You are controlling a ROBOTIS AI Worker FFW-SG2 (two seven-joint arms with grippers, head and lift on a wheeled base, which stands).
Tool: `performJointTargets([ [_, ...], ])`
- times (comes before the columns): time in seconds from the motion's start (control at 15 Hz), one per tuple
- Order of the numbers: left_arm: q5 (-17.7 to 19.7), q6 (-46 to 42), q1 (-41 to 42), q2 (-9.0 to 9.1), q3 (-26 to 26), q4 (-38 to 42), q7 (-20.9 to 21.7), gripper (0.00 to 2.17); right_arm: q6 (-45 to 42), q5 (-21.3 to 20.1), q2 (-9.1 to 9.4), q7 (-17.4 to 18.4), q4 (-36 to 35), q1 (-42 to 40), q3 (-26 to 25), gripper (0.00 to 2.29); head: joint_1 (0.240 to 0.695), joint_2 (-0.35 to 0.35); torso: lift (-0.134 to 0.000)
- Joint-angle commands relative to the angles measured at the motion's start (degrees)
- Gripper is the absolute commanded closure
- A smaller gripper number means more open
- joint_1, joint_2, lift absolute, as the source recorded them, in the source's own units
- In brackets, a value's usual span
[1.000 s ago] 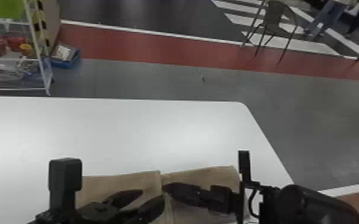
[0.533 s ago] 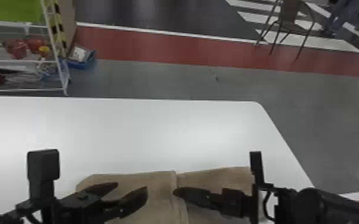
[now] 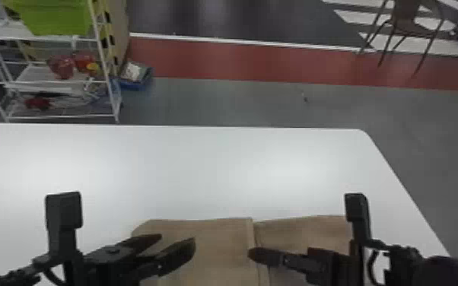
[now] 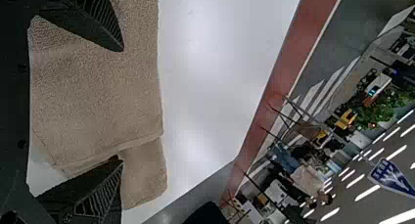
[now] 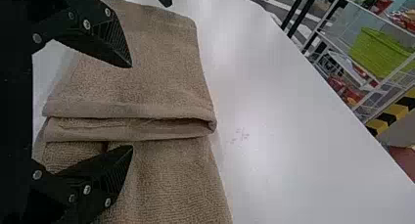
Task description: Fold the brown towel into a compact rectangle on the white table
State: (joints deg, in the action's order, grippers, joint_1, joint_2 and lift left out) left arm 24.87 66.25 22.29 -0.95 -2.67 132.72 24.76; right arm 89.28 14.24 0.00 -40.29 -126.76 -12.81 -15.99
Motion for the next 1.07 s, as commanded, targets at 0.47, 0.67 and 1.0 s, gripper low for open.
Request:
performJointTargets([
  [0.47,1.3,0.0,1.6,0.07,-2.9,-0.1,1.8,0.09,0.7,-1.8,0.05,1.9,1.3,1.7,2.1,0.71,0.695,-0.124,-0.122],
  [0.67,1.4,0.0,2.1,0.07,-3.1,0.0,2.0,0.09,0.8,-1.8,0.05,1.8,1.7,2.4,2.2,0.83,0.695,-0.109,-0.122],
  [1.0,1.6,0.0,3.0,0.07,-3.3,0.5,2.1,0.09,0.8,-0.3,0.05,0.6,1.8,1.9,2.0,1.02,0.695,-0.1,-0.122],
])
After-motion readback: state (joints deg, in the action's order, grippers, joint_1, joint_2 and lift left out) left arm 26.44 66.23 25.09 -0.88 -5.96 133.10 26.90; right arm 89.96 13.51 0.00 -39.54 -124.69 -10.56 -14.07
